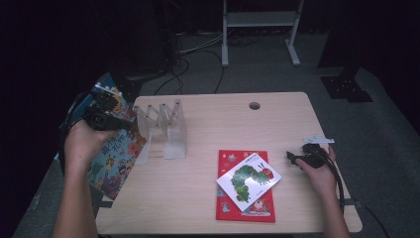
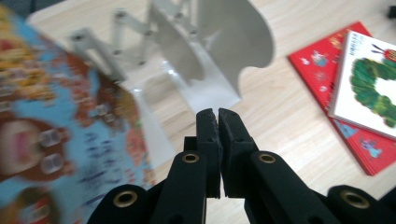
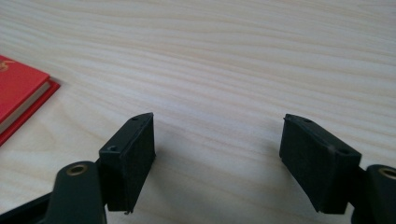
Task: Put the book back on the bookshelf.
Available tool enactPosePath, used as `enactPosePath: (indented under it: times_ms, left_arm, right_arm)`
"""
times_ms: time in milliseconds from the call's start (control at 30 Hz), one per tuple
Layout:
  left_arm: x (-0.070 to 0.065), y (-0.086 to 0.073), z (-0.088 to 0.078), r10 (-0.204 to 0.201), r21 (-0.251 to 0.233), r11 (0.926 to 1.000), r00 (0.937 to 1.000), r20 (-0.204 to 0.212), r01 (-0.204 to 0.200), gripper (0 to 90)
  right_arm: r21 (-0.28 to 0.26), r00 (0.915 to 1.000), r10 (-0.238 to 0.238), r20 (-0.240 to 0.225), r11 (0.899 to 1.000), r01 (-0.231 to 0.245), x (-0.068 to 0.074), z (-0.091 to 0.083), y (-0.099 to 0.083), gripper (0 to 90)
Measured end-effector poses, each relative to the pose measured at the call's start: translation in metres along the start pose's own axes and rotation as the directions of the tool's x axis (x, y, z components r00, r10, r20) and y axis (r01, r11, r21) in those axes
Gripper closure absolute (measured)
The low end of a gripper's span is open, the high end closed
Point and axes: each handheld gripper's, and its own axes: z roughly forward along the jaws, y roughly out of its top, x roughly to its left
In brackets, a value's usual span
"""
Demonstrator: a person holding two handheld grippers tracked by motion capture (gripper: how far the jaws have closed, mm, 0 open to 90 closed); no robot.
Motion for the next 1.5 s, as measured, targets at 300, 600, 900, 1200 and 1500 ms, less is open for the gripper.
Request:
enactPosePath:
  times_ms: [300,600,900,1200,1500]
  left_arm:
    - [-0.030,-0.006,0.040,0.084,0.011,0.9963,0.9948,0.057,-0.085,76.4]
    - [-0.050,-0.018,0.089,0.102,0.014,0.9945,0.9872,0.123,-0.104,64.0]
    - [-0.069,-0.034,0.125,0.129,-0.001,0.9915,0.9803,0.150,-0.130,49.6]
    - [-0.086,-0.046,0.155,0.171,-0.002,0.9847,0.9630,0.208,-0.174,39.7]
    - [-0.099,-0.047,0.174,0.215,0.015,0.9744,0.9485,0.233,-0.224,34.4]
  right_arm:
    - [0.014,0.9998,-0.010,-0.018,1.000,0.010,0.006,-0.008,-0.003,36.8]
    - [0.007,0.9947,-0.052,-0.089,0.999,0.053,0.025,-0.032,-0.004,37.4]
    - [-0.017,0.9765,-0.114,-0.183,0.993,0.113,0.048,-0.054,-0.019,36.3]
    - [-0.025,0.9446,-0.170,-0.280,0.985,0.170,0.072,-0.069,-0.030,33.5]
    - [-0.030,0.9174,-0.225,-0.328,0.973,0.228,0.091,-0.064,-0.035,25.8]
